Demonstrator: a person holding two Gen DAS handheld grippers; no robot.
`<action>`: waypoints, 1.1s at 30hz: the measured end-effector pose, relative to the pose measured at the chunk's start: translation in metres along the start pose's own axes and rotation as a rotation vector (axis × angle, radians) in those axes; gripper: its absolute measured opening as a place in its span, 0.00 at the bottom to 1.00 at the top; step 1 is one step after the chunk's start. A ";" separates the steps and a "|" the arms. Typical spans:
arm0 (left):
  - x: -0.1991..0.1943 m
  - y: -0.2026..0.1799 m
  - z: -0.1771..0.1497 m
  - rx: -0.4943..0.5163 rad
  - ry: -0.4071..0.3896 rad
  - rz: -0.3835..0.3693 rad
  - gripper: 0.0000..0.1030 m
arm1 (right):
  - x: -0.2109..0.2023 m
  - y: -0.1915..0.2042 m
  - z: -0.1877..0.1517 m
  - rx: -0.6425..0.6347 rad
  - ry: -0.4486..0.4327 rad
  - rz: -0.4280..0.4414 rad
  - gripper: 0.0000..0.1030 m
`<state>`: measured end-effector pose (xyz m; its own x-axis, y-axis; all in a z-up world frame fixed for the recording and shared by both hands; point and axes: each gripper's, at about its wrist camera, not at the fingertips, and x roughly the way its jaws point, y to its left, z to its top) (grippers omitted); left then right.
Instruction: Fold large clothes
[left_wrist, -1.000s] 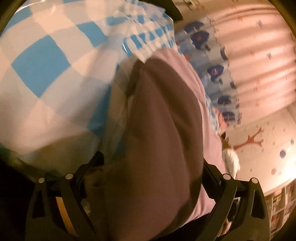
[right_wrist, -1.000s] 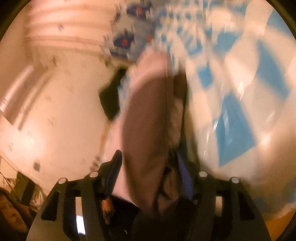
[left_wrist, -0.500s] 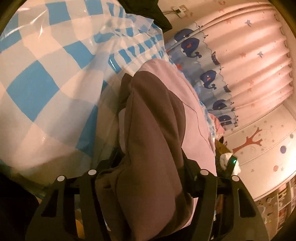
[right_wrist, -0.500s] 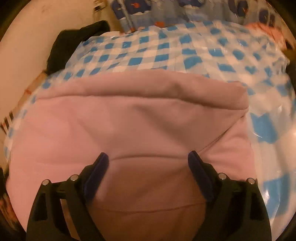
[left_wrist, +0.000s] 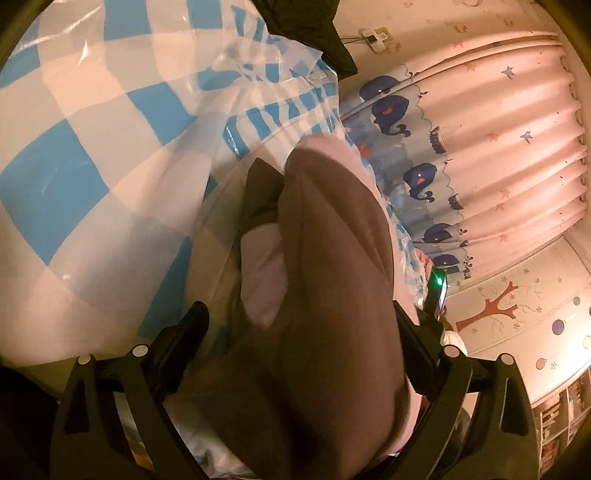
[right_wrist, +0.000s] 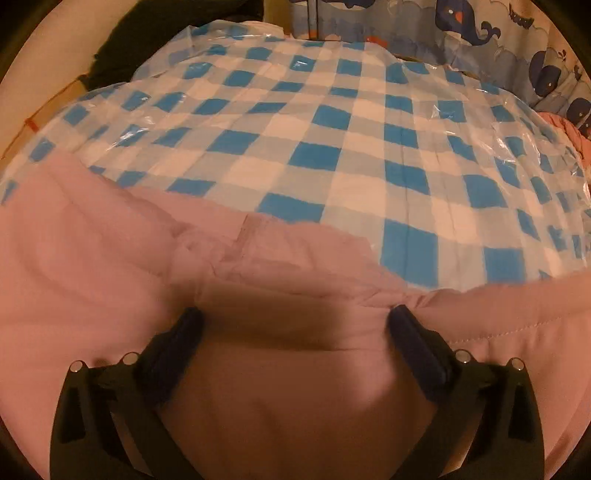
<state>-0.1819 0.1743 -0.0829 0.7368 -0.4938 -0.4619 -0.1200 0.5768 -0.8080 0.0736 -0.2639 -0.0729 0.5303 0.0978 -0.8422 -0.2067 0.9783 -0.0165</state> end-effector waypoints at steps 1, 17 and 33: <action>-0.001 0.000 0.000 0.001 0.005 0.015 0.88 | -0.008 0.001 0.002 0.000 -0.004 0.006 0.94; 0.011 -0.028 -0.015 0.099 0.034 0.092 0.83 | -0.152 0.029 -0.137 -0.075 -0.183 0.137 0.94; 0.029 -0.017 -0.029 0.000 0.063 0.131 0.93 | -0.147 -0.026 -0.201 -0.064 -0.006 -0.001 0.95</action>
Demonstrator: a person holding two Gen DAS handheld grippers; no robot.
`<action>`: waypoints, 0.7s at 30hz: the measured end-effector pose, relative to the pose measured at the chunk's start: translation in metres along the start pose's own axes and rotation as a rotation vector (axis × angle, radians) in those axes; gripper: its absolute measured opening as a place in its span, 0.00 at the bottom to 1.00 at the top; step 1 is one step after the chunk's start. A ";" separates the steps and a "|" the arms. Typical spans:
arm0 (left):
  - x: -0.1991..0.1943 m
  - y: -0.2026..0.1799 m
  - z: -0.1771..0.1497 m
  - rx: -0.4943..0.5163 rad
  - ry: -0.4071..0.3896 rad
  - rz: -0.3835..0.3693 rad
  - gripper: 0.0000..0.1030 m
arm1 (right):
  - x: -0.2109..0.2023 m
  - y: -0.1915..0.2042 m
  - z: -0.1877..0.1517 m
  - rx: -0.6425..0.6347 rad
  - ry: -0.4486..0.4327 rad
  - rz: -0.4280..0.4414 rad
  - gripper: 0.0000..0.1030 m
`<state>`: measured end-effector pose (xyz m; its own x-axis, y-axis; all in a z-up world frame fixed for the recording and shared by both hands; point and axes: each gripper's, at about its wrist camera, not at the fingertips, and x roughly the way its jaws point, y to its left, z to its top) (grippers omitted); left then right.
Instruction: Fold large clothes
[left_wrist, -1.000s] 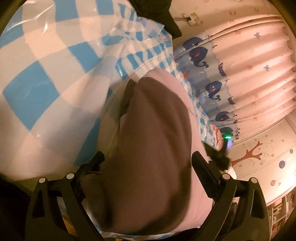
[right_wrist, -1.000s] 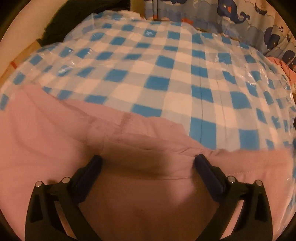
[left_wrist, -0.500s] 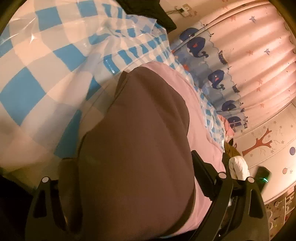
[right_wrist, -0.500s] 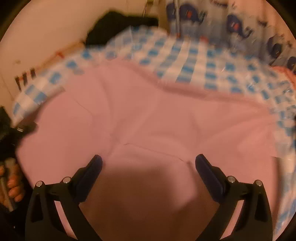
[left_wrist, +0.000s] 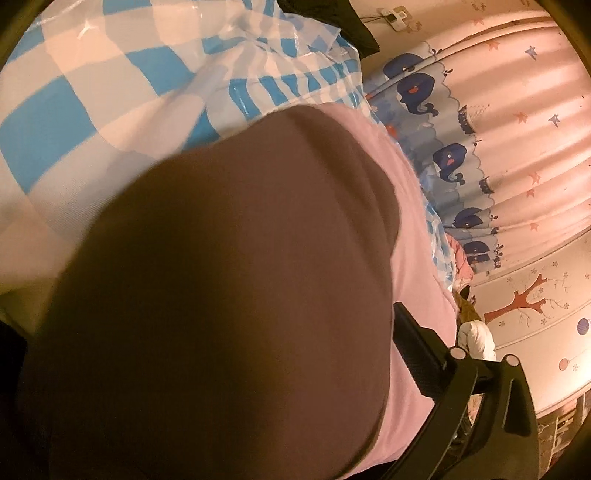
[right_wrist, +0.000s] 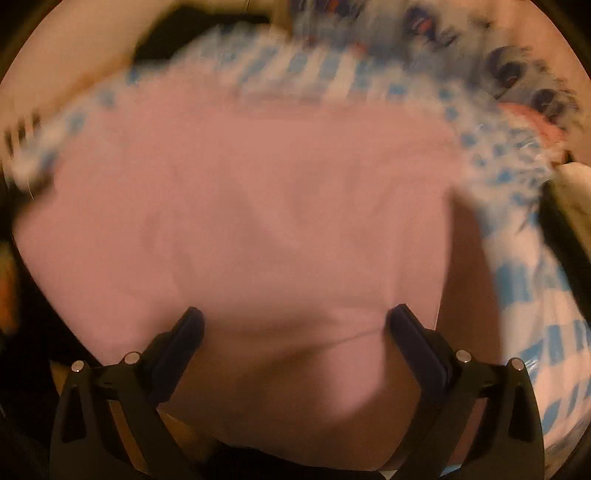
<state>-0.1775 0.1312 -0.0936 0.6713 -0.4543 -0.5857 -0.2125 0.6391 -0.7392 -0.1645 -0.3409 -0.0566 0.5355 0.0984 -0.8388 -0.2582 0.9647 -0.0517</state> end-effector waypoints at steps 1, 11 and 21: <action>0.000 -0.002 -0.001 -0.002 -0.008 0.007 0.93 | -0.007 -0.001 0.003 0.024 -0.017 0.009 0.94; 0.004 0.001 0.001 -0.062 -0.043 -0.034 0.93 | 0.038 0.069 0.055 -0.101 -0.069 -0.061 0.95; 0.003 -0.003 -0.005 -0.011 -0.109 -0.006 0.93 | 0.120 0.025 0.216 -0.060 0.004 -0.149 0.95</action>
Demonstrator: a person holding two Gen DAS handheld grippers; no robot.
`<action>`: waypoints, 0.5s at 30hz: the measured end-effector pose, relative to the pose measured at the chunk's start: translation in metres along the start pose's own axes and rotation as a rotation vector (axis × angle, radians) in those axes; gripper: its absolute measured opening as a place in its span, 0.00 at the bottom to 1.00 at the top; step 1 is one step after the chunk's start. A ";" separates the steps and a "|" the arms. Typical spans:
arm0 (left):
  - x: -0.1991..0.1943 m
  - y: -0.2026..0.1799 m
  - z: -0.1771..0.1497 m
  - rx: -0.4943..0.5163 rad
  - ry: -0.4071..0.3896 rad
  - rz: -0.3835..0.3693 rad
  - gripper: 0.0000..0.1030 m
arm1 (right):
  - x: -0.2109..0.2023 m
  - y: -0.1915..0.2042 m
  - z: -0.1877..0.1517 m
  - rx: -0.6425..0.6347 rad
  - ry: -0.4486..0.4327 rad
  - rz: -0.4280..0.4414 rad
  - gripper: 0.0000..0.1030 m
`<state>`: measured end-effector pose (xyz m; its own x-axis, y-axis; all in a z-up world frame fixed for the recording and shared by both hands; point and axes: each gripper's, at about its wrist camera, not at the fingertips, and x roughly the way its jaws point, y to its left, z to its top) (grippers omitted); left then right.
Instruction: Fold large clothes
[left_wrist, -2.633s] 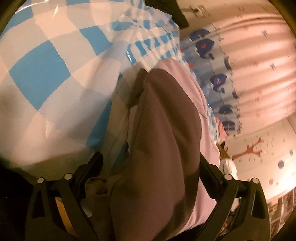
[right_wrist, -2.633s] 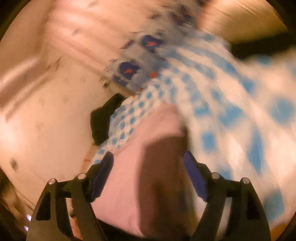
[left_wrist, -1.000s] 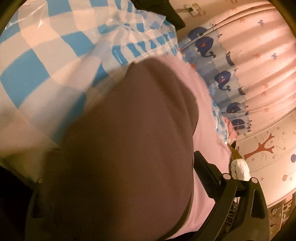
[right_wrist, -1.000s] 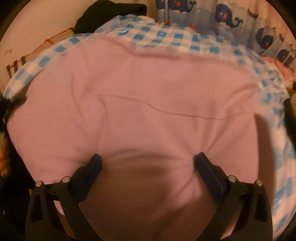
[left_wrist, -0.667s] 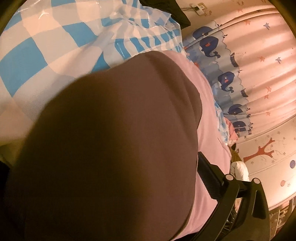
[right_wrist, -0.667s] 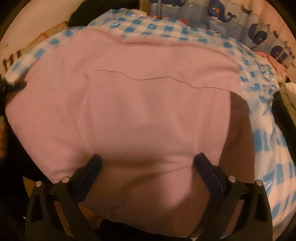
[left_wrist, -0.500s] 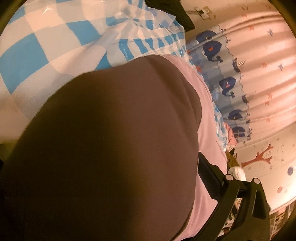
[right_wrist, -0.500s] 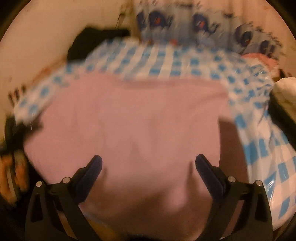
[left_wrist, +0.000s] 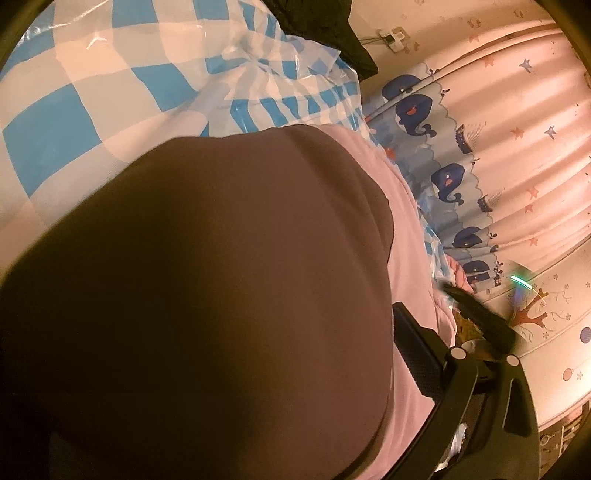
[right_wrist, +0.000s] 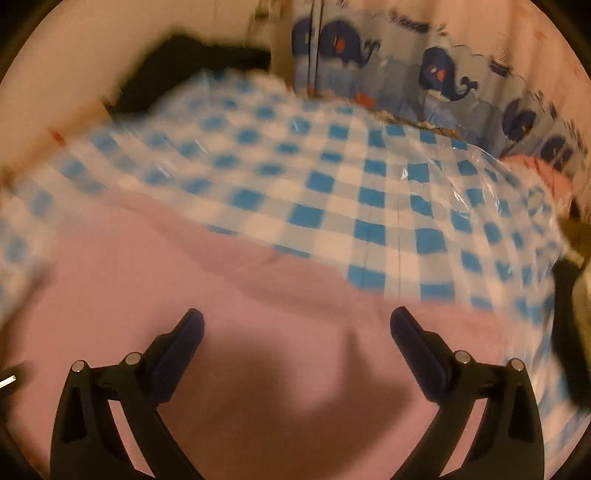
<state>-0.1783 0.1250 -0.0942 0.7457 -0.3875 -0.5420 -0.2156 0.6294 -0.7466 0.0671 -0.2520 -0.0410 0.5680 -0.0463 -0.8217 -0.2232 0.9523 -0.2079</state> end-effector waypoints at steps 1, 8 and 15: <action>0.000 0.001 0.001 -0.003 -0.001 -0.008 0.93 | 0.034 0.007 0.001 -0.020 0.083 0.055 0.95; 0.006 0.011 0.012 -0.088 0.042 -0.033 0.93 | -0.077 -0.007 -0.041 0.018 -0.121 0.143 0.94; 0.011 0.008 0.014 -0.124 -0.004 -0.024 0.93 | -0.079 0.039 -0.138 -0.051 -0.096 0.136 0.95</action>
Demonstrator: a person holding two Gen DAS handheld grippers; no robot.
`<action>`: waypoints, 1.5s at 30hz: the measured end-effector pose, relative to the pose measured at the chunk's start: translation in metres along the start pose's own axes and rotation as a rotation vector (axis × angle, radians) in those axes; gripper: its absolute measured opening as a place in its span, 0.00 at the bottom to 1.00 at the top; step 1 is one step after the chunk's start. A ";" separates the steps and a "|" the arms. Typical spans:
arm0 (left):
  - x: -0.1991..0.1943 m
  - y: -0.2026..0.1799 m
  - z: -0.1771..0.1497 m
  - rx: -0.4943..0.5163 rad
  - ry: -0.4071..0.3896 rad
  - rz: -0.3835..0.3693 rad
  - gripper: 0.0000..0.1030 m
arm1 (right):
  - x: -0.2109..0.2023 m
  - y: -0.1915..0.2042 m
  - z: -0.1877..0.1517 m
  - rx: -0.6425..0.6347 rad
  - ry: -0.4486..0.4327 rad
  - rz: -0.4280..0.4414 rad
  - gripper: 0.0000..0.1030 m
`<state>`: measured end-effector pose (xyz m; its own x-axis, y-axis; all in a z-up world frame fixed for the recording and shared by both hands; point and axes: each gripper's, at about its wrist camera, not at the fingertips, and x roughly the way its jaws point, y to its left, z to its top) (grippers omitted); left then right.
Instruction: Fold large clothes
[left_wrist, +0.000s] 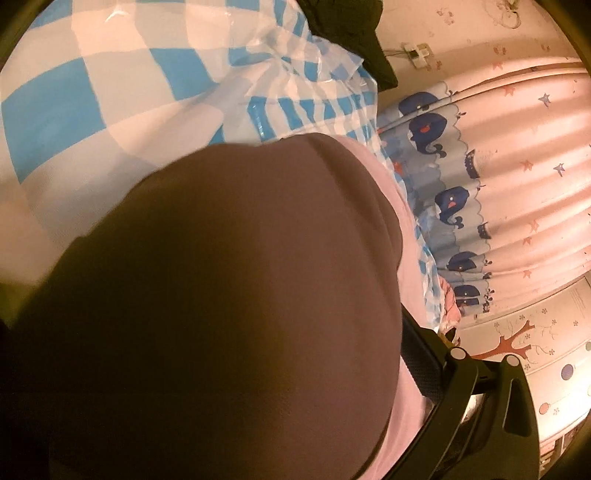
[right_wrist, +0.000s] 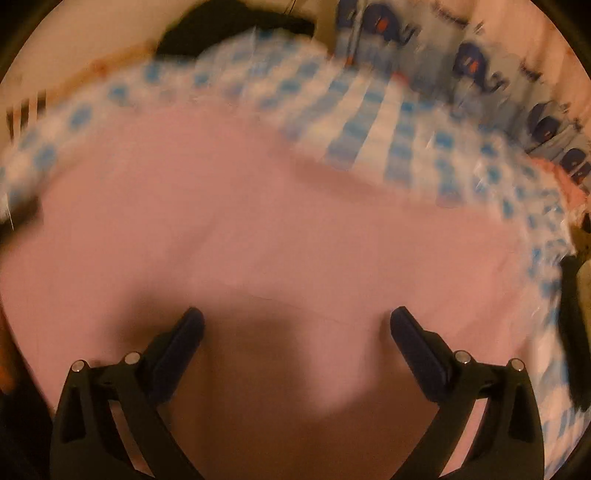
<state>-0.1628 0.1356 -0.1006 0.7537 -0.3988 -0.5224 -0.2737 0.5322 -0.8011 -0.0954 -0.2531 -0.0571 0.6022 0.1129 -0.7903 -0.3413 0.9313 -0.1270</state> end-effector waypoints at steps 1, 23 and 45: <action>0.000 -0.004 0.000 0.014 -0.010 0.011 0.93 | -0.002 -0.003 0.000 0.023 0.007 0.008 0.95; -0.039 -0.143 -0.049 0.567 -0.128 -0.107 0.43 | 0.002 0.030 -0.027 -0.033 -0.083 -0.113 0.95; 0.032 -0.310 -0.252 1.193 -0.008 -0.215 0.37 | -0.007 -0.246 -0.169 1.110 -0.409 1.588 0.93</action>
<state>-0.2038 -0.2304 0.0575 0.7211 -0.5611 -0.4065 0.5767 0.8112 -0.0966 -0.1379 -0.5420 -0.1214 0.4193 0.8222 0.3849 -0.2215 -0.3184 0.9217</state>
